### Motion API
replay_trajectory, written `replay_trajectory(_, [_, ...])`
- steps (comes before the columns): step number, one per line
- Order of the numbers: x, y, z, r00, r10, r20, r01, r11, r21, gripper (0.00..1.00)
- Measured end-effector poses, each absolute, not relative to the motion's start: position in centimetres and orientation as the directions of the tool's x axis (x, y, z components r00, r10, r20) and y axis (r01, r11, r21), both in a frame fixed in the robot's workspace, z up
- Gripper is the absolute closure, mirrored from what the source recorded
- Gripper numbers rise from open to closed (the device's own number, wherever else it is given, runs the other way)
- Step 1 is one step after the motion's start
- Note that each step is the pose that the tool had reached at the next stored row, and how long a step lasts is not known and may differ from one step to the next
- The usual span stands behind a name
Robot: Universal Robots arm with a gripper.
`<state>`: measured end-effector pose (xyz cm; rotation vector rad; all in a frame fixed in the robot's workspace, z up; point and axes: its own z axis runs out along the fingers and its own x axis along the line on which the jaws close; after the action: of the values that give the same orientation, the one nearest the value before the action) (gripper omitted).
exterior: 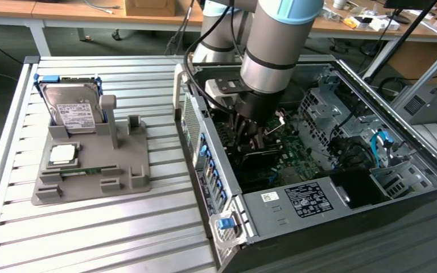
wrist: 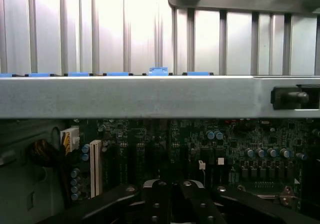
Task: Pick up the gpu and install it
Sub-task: 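Press down on the gpu until it lock into place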
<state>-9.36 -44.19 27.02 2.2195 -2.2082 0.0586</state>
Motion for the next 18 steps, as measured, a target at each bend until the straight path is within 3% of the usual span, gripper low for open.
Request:
replay_trajectory(9, [-9.0,-44.2,27.3,0.006,-1.000,0.031,-1.000,-0.007,-0.021,0.89])
replay_trajectory(18, [-8.5,-44.2,30.4,0.006,-0.999,0.033,-1.000,-0.007,-0.021,0.89])
